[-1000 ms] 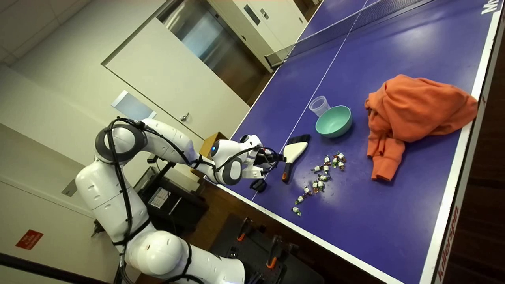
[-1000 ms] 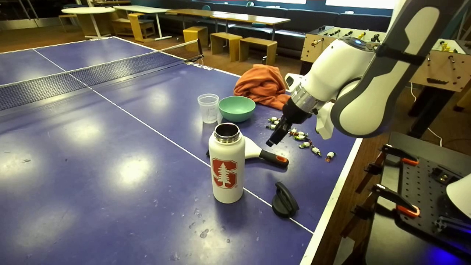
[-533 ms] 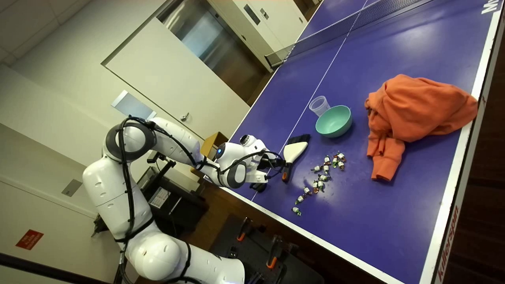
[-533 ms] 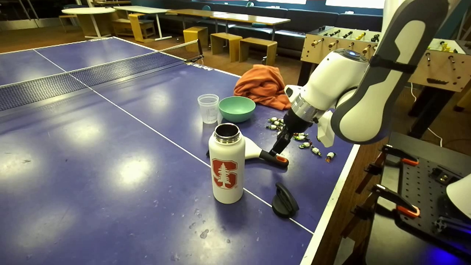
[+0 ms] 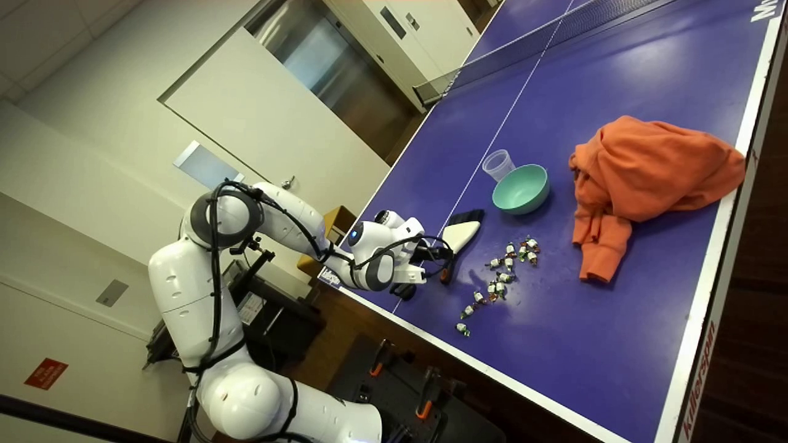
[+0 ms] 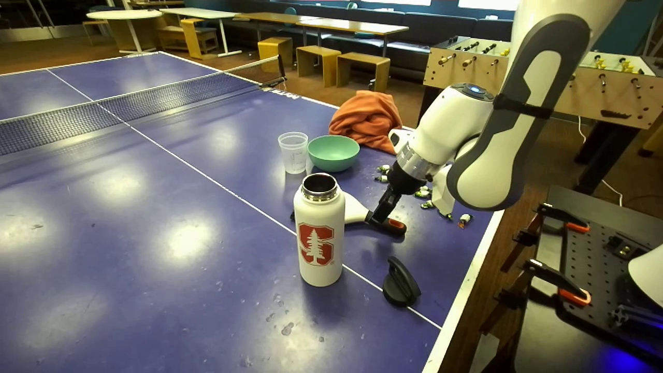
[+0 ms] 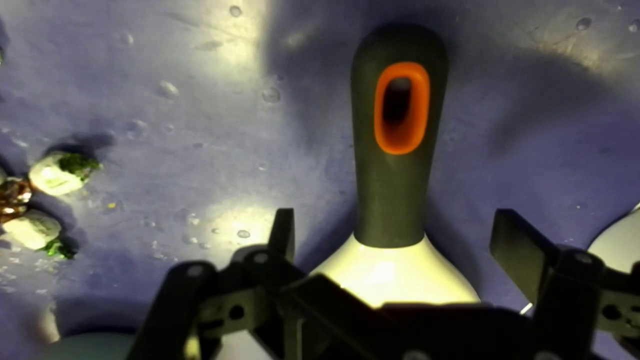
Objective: Move the cup backwards, empty the bowl then sweep the table.
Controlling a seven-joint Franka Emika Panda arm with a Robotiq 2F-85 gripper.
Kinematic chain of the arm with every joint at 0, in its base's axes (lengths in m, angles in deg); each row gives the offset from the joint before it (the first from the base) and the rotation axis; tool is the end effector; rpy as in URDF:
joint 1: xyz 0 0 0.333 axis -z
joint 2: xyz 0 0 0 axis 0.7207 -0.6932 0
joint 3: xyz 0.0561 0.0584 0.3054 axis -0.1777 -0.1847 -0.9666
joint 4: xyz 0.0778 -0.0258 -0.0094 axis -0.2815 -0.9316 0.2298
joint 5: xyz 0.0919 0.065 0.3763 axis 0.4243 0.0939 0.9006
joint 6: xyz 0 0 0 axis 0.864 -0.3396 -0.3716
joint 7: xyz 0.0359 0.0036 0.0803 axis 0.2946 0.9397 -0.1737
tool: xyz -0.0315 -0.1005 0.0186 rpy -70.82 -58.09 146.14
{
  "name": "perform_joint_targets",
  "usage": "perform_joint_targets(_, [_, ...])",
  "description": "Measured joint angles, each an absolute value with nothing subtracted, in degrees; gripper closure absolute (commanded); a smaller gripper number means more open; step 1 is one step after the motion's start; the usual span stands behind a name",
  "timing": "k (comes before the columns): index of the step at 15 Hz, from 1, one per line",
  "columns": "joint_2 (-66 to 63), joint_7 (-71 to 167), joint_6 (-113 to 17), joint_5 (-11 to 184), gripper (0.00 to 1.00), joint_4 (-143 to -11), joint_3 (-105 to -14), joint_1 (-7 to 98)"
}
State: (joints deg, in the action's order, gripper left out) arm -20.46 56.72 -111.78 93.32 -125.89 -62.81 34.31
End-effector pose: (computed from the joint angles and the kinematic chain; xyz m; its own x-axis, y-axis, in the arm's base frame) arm 0.4682 0.0811 0.0978 0.9102 0.1865 0.3698 0.1882 -0.9816 0.0316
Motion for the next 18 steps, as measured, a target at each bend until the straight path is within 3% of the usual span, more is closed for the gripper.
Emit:
perform_joint_targets(2, [-22.13,56.72,-111.78,93.32,0.0,-124.87,-62.91,34.33])
perform_joint_targets(3, [-22.87,56.72,-111.78,93.32,0.25,-124.54,-62.87,34.33])
perform_joint_targets(4, [-23.52,56.72,-111.78,93.32,0.26,-124.3,-62.78,34.33])
perform_joint_targets(12, [-25.12,56.72,-111.8,93.33,0.86,-123.03,-62.31,34.1])
perform_joint_targets(18, [-25.04,56.85,-111.79,94.05,0.87,-123.16,-58.52,29.4])
